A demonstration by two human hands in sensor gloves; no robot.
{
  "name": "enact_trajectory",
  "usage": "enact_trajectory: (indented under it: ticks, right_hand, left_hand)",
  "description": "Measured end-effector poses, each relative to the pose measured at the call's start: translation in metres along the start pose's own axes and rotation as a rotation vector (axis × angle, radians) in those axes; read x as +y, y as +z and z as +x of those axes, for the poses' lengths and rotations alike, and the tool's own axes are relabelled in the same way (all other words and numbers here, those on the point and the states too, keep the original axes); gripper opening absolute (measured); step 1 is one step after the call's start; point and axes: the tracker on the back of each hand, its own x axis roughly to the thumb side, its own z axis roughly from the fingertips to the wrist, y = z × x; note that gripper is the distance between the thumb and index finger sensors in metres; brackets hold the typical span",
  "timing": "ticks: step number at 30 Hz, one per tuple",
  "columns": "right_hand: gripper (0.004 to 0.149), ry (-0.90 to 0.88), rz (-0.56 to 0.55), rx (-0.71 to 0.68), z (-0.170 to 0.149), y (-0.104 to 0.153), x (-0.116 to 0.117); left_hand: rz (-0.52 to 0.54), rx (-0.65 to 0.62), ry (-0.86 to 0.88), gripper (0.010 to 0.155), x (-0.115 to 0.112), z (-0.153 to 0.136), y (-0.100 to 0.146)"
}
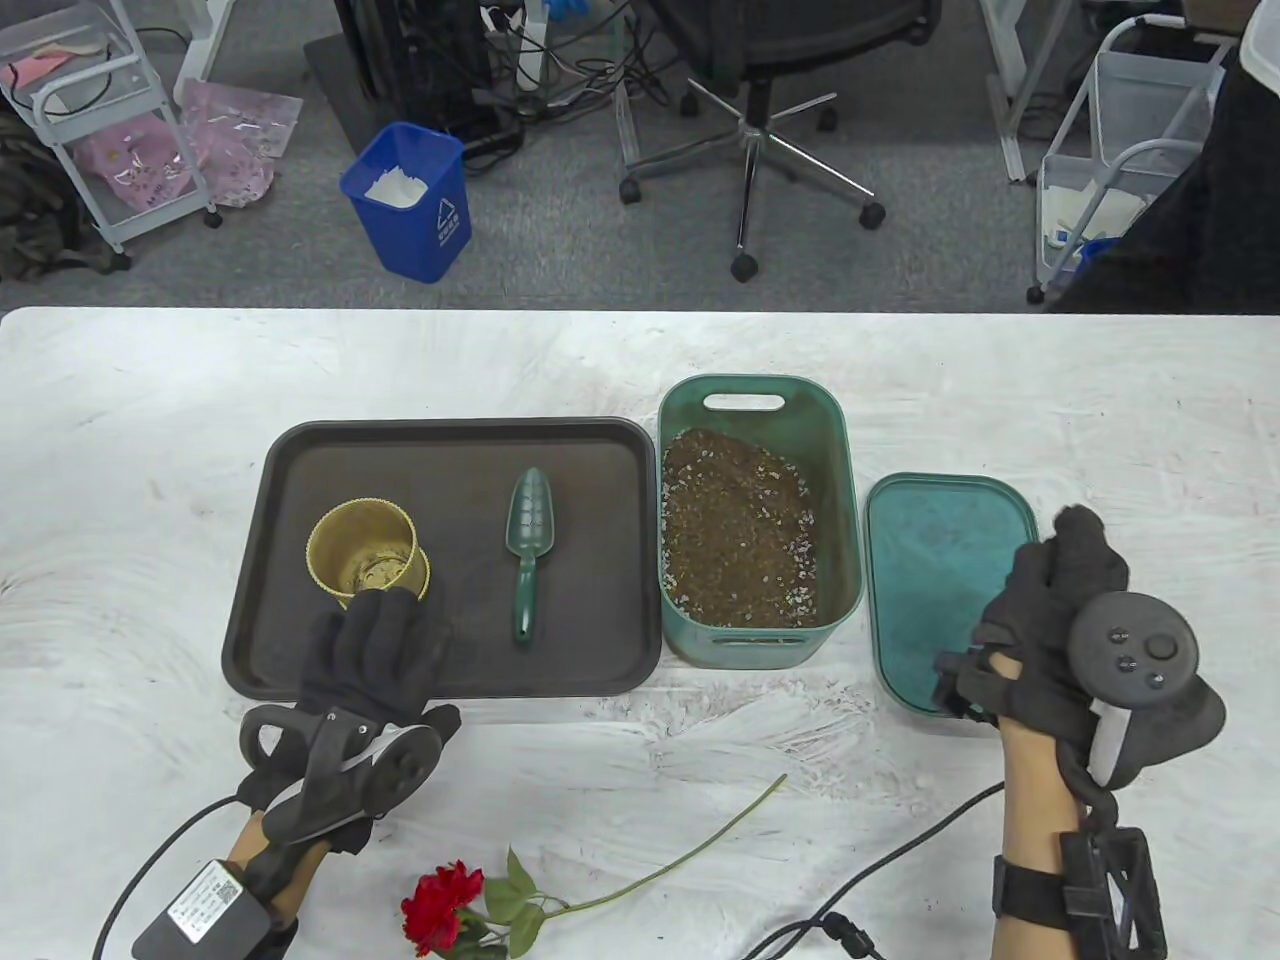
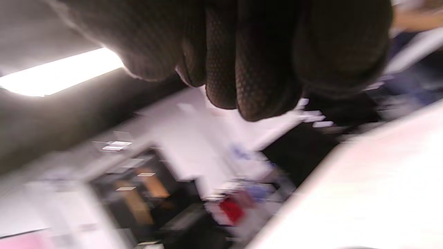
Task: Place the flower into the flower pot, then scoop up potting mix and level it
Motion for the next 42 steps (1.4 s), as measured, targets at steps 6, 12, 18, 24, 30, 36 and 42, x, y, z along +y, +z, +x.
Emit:
enact_trajectory:
  ticks: [6, 12, 18, 24, 30, 36, 42]
  right_hand:
    - [0.050, -0.146, 0.305, -0.609, 0.095, 0.059, 0.011]
    - [0.051, 0.081, 0.697, -1.004, 0.130, 0.138, 0.063]
    - [0.052, 0.265, 1.000, -1.173, 0.114, 0.205, 0.119]
    - [0.055, 0.268, 1.181, -1.192, 0.090, 0.243, 0.150]
    - [0.057, 0.324, 1.189, -1.277, 0.086, 0.265, 0.162]
    - [0.047, 0.353, 1.198, -1.268, 0.083, 0.267, 0.168]
    - [0.044, 0.330, 1.227, -1.244, 0.081, 0.265, 0.171]
  left_hand:
    - [0.001, -0.002, -0.006, 0.082, 0.000, 0.001, 0.000]
    - [-0.003, 0.006, -0.002, 0.082, -0.001, 0.000, 0.000]
    - [-0.031, 0.017, 0.001, 0.081, -0.006, -0.001, -0.002]
    - [-0.051, 0.021, -0.004, 0.081, -0.010, -0.002, -0.004]
    - [-0.072, 0.026, -0.010, 0.081, -0.014, -0.001, -0.006]
    - [-0.091, 0.031, -0.016, 0.082, -0.018, -0.002, -0.007]
    - [-0.096, 0.028, -0.018, 0.082, -0.018, -0.001, -0.008]
